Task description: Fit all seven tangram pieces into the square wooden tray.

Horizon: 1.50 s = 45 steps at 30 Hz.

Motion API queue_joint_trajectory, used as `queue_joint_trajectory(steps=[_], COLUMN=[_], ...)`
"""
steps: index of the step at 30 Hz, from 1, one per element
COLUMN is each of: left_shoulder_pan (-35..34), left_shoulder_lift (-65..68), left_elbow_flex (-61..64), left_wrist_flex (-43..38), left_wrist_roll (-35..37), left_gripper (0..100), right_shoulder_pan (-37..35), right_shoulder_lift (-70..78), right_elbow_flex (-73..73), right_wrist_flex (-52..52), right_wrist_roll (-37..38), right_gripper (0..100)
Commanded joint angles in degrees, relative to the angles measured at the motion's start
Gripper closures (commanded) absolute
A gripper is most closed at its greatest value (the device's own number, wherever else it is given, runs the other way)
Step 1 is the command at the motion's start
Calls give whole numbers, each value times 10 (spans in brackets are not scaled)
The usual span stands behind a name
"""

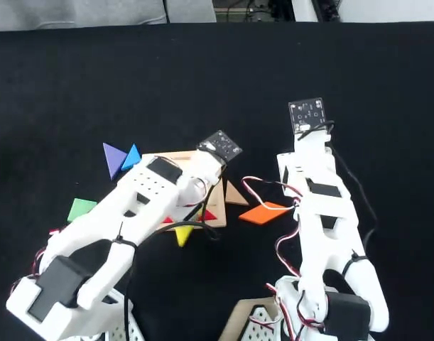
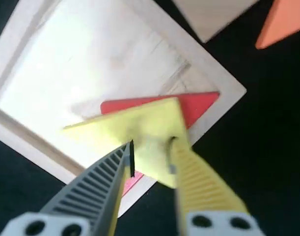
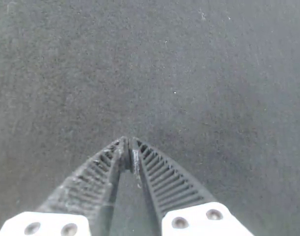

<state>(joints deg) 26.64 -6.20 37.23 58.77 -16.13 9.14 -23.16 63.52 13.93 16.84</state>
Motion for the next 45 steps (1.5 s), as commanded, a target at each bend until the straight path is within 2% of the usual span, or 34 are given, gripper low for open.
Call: queue_joint_trajectory(steps=[1,5,10,19,33,45], left_shoulder_pan=[2,-12,-71,-151,-160,-200], left_shoulder_lift=[-18,-18,-21,-19,-18,-19], left_elbow_flex=[27,58,59,46,2,-72], left_wrist_flex=[-40,-88,-111,-111,-112,-105], left_wrist_roll=[1,0,-4,-126,-301,-304], left_gripper=[789,787,787,787,787,787], right_shoulder_pan=[-9,-9,-9,-9,-9,-9], right_shoulder_lift=[0,0,0,0,0,0], right_elbow_flex=[-1,-1,-1,-1,-1,-1], right_wrist_flex=[-9,-9,-9,-9,-8,-8], right_wrist_roll=[-4,-4,-4,-4,-4,-4], right_gripper=[987,987,987,987,987,987])
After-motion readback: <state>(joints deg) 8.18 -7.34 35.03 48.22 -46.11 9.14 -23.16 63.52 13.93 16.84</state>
